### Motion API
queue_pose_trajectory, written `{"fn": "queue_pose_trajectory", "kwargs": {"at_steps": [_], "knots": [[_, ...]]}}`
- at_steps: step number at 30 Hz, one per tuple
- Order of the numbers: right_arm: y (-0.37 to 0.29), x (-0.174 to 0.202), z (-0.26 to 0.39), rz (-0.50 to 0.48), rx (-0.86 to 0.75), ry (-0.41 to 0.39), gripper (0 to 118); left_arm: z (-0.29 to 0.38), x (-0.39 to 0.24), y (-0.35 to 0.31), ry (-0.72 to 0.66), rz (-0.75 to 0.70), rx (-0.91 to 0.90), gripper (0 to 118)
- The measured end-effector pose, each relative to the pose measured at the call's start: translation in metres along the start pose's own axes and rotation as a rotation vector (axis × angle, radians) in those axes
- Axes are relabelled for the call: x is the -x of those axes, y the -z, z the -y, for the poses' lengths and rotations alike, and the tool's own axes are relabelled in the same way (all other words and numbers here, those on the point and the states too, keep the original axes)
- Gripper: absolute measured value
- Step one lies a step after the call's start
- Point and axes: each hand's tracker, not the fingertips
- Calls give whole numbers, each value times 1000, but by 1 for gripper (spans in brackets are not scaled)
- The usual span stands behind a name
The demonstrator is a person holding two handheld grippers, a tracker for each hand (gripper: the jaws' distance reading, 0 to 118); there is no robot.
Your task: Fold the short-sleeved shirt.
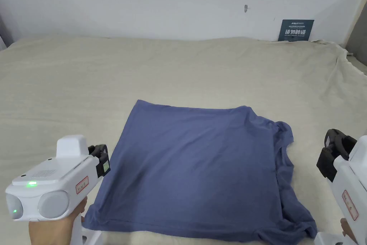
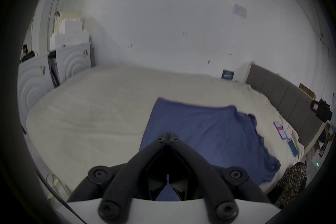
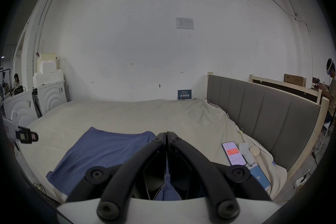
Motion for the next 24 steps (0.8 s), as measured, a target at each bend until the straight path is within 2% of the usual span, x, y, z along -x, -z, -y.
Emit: {"fn": "queue_pose_trajectory", "kwargs": {"at_steps": [3, 5, 6, 7, 8, 9, 10, 16, 18, 21, 23, 24], "knots": [[0, 1, 1, -1, 10, 0, 0, 15, 18, 10, -53, -27, 106, 8], [1, 1, 2, -4, 16, 3, 0, 26, 31, 15, -95, -39, 157, 26], [2, 2, 3, -4, 20, 1, 0, 33, 37, 18, -115, -41, 187, 43], [2, 2, 3, -5, 23, 0, 0, 39, 42, 22, -125, -43, 217, 71], [3, 3, 4, -6, 26, 0, 0, 45, 45, 27, -125, -54, 259, 89], [4, 3, 5, -8, 30, 0, 0, 51, 48, 33, -122, -70, 301, 102], [4, 3, 5, -9, 34, 1, 0, 57, 50, 37, -109, -83, 341, 105], [5, 6, 10, -12, 52, 4, 0, 91, 55, 64, -67, -117, 425, 105], [6, 5, 11, -9, 58, 1, 0, 98, 55, 72, -74, -121, 434, 99], [7, 4, 12, -6, 64, 1, 0, 106, 54, 81, -50, -122, 460, 67], [7, 2, 13, -5, 69, 3, 0, 110, 51, 81, -44, -89, 489, 26], [7, 2, 14, -3, 73, 2, 0, 111, 50, 81, -45, -79, 489, 11]]}}
